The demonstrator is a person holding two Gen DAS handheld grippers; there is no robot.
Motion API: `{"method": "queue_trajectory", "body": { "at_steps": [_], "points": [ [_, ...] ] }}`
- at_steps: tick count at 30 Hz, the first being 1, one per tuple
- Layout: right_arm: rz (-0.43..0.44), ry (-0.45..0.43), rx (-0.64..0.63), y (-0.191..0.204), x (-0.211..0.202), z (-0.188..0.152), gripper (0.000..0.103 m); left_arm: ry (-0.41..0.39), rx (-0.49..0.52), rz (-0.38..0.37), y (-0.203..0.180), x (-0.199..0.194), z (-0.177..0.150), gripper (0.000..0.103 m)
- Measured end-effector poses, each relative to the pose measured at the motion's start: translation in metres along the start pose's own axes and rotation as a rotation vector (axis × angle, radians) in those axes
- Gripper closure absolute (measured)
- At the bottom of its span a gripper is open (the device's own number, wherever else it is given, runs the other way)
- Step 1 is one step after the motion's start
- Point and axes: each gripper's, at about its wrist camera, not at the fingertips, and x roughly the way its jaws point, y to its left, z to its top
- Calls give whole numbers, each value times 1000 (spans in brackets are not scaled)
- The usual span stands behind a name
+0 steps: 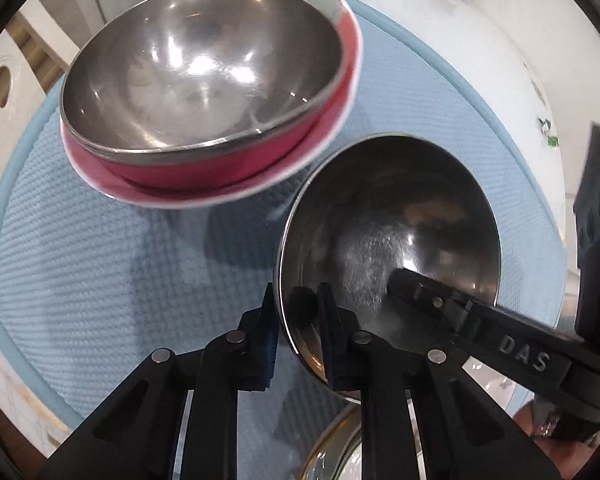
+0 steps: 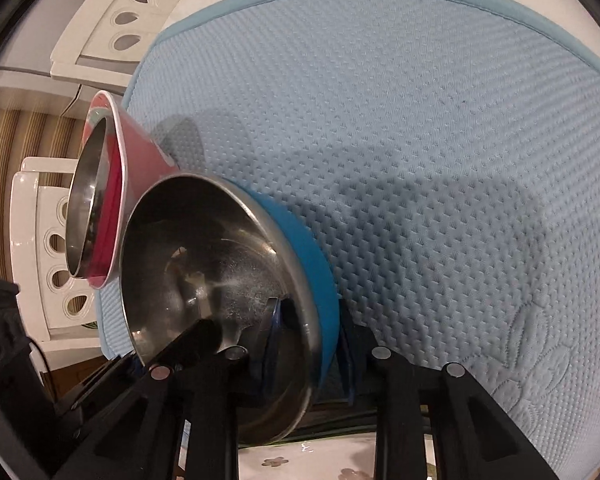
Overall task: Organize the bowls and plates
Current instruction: 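Grasp the rim of the blue-outside steel bowl with the right gripper, then carry the blue steel bowl with the right gripper over the Melody bowl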
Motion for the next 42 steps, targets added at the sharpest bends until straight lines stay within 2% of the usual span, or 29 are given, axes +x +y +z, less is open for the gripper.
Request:
{"method": "queue_trajectory", "body": {
  "at_steps": [6, 9, 20, 21, 26, 32, 42],
  "points": [
    [11, -20, 24, -13, -18, -8, 85, -3, 12, 0, -7, -3, 4, 88],
    [2, -34, 15, -13, -27, -12, 85, -10, 19, -11, -6, -6, -6, 88],
    [5, -99, 35, 4, -55, -25, 85, -49, 55, -34, -5, -37, -18, 87],
    [10, -102, 39, 5, -57, -26, 85, -49, 56, -35, 7, -44, -21, 87],
    [31, -133, 53, 10, -71, -36, 85, -62, 50, -22, 12, -63, -27, 87],
    [40, -176, 59, 19, -93, -44, 85, -82, 41, -65, 17, -86, -25, 88],
    [49, -226, 53, 47, -116, -39, 85, -124, 53, -94, 25, -115, -14, 88]
  ]
}}
